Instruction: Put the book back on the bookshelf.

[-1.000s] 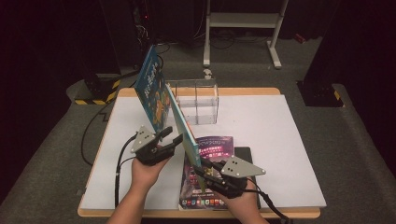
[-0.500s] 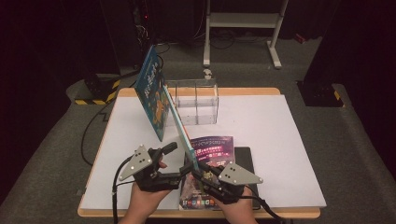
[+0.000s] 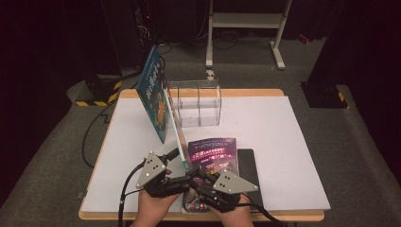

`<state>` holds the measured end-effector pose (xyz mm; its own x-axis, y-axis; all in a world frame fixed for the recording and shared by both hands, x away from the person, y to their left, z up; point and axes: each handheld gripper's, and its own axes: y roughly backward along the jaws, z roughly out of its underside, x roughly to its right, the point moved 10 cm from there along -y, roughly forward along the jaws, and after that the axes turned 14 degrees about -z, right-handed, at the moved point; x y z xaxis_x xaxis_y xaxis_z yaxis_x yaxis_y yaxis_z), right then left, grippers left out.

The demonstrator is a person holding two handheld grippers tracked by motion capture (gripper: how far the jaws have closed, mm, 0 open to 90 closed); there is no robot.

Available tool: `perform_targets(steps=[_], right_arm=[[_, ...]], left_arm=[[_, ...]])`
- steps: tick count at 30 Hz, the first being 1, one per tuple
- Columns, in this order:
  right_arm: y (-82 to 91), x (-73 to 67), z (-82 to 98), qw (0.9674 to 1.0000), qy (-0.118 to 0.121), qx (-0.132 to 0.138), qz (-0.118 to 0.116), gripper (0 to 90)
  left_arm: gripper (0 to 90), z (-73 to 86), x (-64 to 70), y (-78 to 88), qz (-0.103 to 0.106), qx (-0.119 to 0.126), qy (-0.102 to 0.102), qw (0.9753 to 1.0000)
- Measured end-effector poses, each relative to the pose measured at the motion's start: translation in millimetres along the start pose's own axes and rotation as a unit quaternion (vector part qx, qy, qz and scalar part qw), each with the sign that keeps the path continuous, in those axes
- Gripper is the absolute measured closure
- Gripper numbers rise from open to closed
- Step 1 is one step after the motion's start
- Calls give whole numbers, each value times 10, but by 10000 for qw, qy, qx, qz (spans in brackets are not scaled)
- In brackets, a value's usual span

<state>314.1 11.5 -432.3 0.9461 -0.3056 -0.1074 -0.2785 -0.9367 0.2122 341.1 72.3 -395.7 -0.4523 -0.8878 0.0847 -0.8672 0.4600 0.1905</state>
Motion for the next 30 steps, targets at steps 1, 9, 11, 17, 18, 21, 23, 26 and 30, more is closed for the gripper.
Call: perform_targets(steps=[1,9,11,17,18,21,23,26,30], right_arm=[[20,-18,3,10000,-12,9,-94,626],[425,53,139,9996,33,131,-268,593],[583,318,169,9996,-140,241,104,595],[851,981,434,9917,-696,238,1058,599],[868,1003,484,9913,-729,187,1080,599],[890,1047,588,9902,-849,121,1105,600],[892,1057,600,9900,-862,109,1113,599],[891,1048,565,9904,-823,159,1101,596],[896,1052,546,9903,-801,181,1117,594]], left_arm=[[205,-3,-12,6,0,-2,12,10000],[245,4,-54,69,18,-17,-141,9999],[257,9,-73,93,42,-34,-188,9998],[302,27,-148,179,56,-78,-238,9997],[309,35,-162,197,60,-89,-254,9996],[332,44,-207,242,53,-90,-209,9997],[352,49,-240,273,53,-102,-222,9997],[382,56,-275,310,51,-108,-234,9997],[414,53,-327,355,5,-152,-258,9996]])
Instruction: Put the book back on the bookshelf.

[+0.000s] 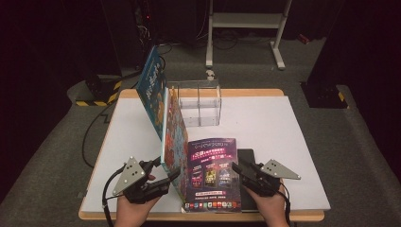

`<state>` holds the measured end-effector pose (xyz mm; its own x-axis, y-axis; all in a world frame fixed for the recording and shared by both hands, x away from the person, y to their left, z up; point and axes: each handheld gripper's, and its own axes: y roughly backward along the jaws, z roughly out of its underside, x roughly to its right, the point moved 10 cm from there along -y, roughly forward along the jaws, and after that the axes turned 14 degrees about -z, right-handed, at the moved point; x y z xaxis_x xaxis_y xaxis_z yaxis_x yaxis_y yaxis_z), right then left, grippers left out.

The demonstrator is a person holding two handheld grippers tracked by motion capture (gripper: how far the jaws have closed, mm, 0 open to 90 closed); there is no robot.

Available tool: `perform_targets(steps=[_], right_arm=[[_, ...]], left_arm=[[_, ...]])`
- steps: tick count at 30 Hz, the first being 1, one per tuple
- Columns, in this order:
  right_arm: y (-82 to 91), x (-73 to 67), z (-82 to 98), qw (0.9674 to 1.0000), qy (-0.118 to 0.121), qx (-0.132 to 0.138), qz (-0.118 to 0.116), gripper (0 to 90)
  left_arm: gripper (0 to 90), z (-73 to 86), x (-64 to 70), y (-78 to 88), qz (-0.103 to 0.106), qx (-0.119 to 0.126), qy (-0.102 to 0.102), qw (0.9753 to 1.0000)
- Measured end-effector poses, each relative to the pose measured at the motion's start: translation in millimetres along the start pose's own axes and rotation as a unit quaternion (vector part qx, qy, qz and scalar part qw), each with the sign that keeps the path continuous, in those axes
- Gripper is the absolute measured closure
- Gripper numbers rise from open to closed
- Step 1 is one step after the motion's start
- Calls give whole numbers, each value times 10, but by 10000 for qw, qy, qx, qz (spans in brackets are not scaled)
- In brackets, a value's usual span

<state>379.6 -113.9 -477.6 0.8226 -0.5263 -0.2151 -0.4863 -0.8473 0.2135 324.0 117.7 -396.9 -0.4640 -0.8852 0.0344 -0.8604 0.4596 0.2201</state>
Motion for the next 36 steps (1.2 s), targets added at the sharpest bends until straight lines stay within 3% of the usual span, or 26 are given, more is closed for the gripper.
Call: perform_targets(steps=[5,10,13,16,18,20,22,25,26,32,36], right_arm=[[3,43,-27,10000,-44,53,35,593],[-30,52,-32,10000,-44,38,21,594],[-50,40,-43,10000,-32,40,-4,594],[-66,33,-49,10000,-17,39,-26,595],[-76,34,-49,10000,-21,33,-28,595],[-84,37,-49,10000,-20,28,-26,595],[-91,41,-50,10000,-25,27,-23,596],[-92,50,-52,10000,-38,26,-19,596],[-90,53,-52,10000,-39,23,-12,596],[-62,71,-45,10000,-55,34,20,596],[-57,80,-25,10000,-77,12,32,593]], left_arm=[[478,7,-55,59,-56,-20,-62,10000],[560,18,-98,119,-267,46,-174,9995],[644,11,-202,180,-624,137,-210,9977],[746,29,-394,277,-1218,215,-373,9916],[783,70,-511,328,-1370,199,-381,9896],[787,112,-591,364,-1360,170,-341,9900],[802,165,-677,402,-1440,141,-363,9888],[802,192,-785,431,-1387,181,-164,9900],[799,191,-808,431,-1373,193,-193,9902],[782,173,-813,415,-1196,246,-269,9922],[774,155,-855,397,-1266,202,-224,9915]])
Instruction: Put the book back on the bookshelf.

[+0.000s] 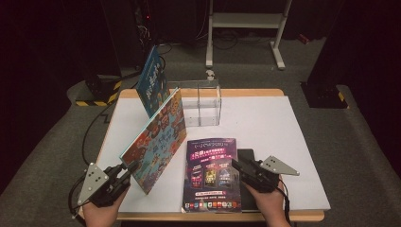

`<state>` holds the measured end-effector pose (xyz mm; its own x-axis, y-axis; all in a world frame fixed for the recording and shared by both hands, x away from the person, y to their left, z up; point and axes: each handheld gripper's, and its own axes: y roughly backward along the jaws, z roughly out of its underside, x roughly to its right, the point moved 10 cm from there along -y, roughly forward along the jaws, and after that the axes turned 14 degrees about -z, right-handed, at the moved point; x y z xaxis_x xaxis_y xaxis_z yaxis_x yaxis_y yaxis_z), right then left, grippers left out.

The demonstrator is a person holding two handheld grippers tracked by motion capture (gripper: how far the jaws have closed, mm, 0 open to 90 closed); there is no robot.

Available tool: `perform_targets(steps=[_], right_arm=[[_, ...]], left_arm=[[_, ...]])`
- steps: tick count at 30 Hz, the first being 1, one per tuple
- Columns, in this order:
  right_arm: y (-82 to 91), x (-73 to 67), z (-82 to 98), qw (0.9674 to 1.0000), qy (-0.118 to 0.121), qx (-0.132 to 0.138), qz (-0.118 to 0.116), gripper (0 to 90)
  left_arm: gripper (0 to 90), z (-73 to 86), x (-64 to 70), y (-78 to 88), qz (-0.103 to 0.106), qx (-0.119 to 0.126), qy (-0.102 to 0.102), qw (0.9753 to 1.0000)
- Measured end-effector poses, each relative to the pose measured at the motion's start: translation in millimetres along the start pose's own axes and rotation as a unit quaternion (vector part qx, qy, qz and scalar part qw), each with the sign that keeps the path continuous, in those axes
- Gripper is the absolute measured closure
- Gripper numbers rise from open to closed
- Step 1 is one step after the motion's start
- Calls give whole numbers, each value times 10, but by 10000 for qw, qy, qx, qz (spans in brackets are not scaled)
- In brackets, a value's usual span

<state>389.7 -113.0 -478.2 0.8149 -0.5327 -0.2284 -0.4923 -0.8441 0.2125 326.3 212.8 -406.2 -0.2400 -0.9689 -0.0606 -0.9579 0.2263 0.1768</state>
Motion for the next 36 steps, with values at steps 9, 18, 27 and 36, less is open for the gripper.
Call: perform_targets(steps=[9,18,27,36], right_arm=[[8,-20,41,10000,-21,-72,2,585],[10,-31,58,9999,-32,-109,2,579],[11,-22,68,9999,-54,-129,17,576],[19,-23,87,9999,-79,-145,23,576]], left_arm=[[777,-64,-107,-102,106,-136,188,9997],[766,-176,-117,-235,150,-109,4,9998],[749,-288,-68,-391,145,-78,-145,9998],[767,-329,-19,-479,247,-155,-66,9996]])
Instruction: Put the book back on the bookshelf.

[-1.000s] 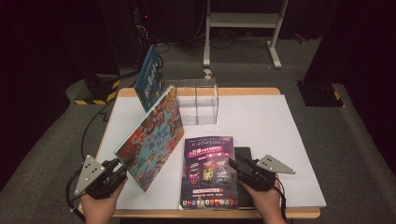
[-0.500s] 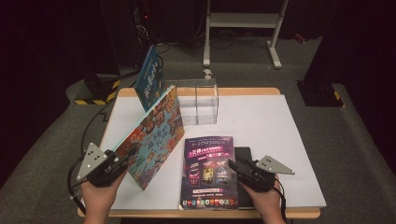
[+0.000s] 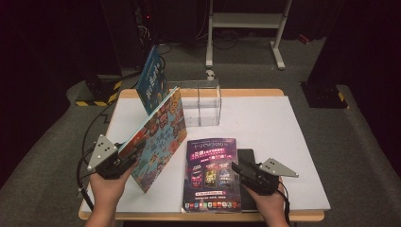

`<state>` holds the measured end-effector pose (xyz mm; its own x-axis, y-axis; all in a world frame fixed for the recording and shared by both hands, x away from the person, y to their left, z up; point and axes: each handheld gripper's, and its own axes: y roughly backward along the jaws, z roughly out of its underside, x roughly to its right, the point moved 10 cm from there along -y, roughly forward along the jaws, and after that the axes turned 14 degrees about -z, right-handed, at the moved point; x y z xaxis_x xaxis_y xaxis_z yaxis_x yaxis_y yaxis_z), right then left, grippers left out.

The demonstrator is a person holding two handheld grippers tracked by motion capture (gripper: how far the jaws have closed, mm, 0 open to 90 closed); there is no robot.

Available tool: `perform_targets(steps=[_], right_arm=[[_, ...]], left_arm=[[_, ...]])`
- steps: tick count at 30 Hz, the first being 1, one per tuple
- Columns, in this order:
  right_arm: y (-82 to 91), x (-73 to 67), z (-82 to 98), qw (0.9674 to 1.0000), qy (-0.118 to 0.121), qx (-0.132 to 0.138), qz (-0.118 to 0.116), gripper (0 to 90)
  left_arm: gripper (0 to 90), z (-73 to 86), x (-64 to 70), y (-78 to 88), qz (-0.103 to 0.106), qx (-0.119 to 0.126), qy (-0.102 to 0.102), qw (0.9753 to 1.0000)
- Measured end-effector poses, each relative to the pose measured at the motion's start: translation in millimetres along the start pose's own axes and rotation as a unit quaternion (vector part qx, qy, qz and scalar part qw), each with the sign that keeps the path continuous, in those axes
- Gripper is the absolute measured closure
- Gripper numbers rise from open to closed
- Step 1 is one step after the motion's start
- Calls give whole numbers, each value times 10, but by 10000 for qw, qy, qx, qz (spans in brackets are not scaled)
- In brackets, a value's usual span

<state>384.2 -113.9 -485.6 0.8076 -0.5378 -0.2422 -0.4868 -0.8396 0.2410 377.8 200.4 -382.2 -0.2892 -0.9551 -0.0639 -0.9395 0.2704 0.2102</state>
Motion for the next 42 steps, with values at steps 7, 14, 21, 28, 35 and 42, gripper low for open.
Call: perform_targets(steps=[7,14,21,28,35,42], right_arm=[[3,-19,3,10000,-2,1,-41,577],[0,-44,-15,9999,-25,22,-123,579],[31,-58,-42,9998,-49,85,-175,583],[61,-72,-74,9997,-53,150,-193,586],[65,-75,-74,9996,-78,159,-214,588],[74,-86,-71,9995,-95,174,-247,590]], left_arm=[[807,-24,-10,-26,-32,-117,37,9999],[812,-192,67,-92,-130,-139,-85,9998],[813,-335,-108,-59,-352,-112,191,9991],[813,-464,-234,-135,-670,-25,311,9973],[812,-654,-208,-362,-896,134,365,9952],[812,-749,-185,-651,-1249,260,363,9912]])
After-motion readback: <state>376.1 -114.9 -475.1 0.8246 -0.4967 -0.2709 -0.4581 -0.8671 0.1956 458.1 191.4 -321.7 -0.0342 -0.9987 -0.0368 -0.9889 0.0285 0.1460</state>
